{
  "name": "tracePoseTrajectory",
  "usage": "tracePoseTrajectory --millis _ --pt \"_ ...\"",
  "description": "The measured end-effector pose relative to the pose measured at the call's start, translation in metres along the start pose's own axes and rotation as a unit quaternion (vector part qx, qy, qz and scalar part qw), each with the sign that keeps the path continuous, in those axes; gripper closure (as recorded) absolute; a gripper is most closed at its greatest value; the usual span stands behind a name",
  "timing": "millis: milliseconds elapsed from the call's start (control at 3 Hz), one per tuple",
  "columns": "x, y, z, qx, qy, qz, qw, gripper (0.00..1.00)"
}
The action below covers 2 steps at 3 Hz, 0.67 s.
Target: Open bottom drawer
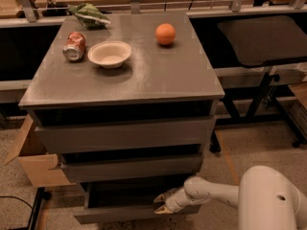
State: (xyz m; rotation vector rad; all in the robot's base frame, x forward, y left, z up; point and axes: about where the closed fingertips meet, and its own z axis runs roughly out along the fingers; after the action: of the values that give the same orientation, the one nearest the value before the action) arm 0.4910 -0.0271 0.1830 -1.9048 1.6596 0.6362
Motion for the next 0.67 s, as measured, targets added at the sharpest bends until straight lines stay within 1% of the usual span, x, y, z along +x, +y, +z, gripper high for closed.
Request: tracePoseTrajectory --millis 333,667 --pt "-0.0007 0.0012 0.0014 -0.001 -0.001 0.0 1.0 0.07" --pt "-0.0007 0.0012 0.0014 -0.001 -0.001 0.0 1.0 0.0"
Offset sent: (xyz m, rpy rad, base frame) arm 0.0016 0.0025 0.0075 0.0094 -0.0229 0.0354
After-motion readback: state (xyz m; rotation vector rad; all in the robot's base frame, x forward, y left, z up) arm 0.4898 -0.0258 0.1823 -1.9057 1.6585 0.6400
